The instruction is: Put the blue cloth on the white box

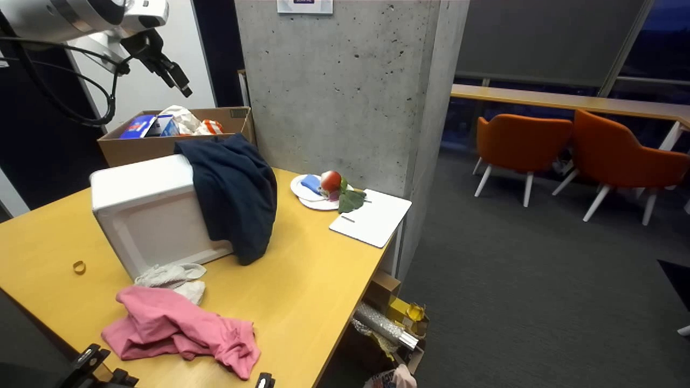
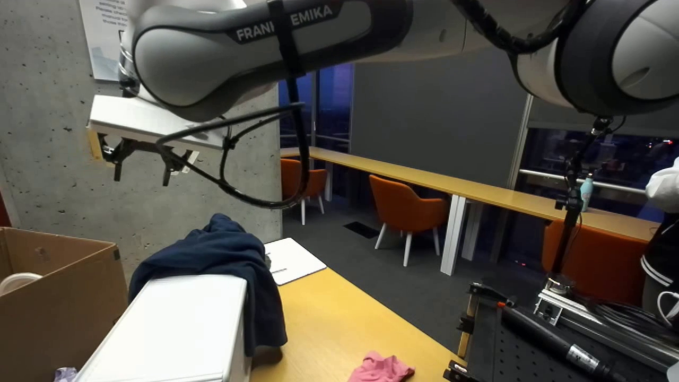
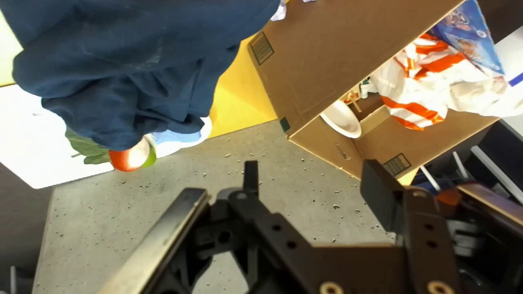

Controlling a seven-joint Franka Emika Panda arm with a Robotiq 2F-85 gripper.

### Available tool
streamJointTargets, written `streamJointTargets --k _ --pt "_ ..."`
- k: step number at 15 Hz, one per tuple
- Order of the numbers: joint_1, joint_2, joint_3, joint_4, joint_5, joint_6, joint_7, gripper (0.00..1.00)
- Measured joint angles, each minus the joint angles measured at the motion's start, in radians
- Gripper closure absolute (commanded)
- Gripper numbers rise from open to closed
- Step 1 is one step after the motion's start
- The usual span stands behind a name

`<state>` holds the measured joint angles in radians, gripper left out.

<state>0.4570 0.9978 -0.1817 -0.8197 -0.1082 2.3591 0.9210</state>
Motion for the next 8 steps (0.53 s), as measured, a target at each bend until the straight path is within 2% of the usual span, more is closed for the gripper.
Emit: streamJointTargets --k 4,8 --pt "-0.036 -0.090 0.018 -0.046 0.038 -0.151 -0.058 0.00" --pt "-0.079 -0.254 0.034 -0.214 0.089 -0.272 -0.150 0.00"
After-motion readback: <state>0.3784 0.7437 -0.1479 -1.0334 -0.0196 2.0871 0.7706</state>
